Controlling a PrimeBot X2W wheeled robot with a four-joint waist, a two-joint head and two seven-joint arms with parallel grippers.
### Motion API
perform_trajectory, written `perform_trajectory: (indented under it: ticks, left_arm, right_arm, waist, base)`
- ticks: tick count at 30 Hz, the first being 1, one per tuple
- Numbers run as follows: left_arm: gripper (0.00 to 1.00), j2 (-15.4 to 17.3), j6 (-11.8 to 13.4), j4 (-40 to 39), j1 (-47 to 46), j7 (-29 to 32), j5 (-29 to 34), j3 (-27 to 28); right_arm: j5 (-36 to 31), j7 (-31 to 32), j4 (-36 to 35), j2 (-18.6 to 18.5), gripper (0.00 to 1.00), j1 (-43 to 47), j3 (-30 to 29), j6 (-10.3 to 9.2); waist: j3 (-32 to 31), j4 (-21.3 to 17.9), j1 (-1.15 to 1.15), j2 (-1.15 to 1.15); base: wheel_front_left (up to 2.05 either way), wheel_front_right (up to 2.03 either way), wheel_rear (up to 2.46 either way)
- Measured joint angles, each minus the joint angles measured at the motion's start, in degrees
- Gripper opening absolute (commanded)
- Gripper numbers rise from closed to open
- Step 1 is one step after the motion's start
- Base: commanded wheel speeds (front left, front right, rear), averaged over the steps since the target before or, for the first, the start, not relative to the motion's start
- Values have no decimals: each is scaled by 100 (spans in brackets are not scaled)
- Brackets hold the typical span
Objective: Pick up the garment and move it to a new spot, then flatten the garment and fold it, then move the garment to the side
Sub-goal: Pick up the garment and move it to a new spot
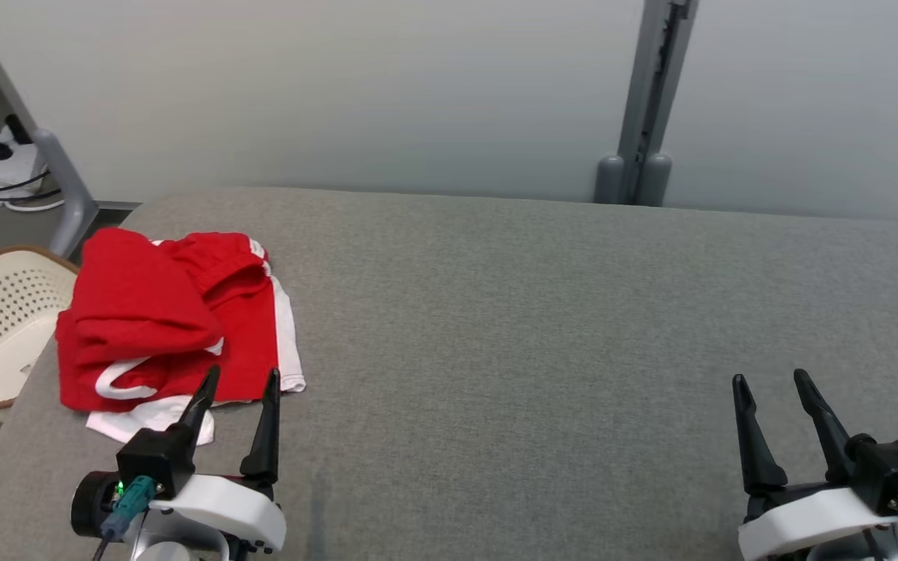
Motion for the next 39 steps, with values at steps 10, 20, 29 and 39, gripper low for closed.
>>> perform_trajectory:
  ticks: [10, 20, 29, 39]
  left_arm:
    - [100, 88, 16, -140, -43, 0, 56, 210]
    - [100, 87, 4, -208, -47, 0, 64, 366]
    - [100, 48, -19, -205, -76, 0, 98, 392]
    - [100, -18, -69, 81, -799, 1, -111, 404]
  right_arm:
    - [4, 0, -44, 3, 100, -135, 263, 0]
    - [1, 0, -56, 24, 100, -252, 376, 2]
    - [-4, 0, -46, 27, 100, -273, 357, 2]
    - [-80, 35, -207, -90, 100, -655, 412, 2]
  waist:
    - [57, 855, 0, 0]
    - [136, 1540, 0, 0]
    - [196, 1677, 0, 0]
    - [722, 1521, 0, 0]
  base:
    - [0, 0, 0]
    - [0, 0, 0]
    - [0, 0, 0]
    - [0, 0, 0]
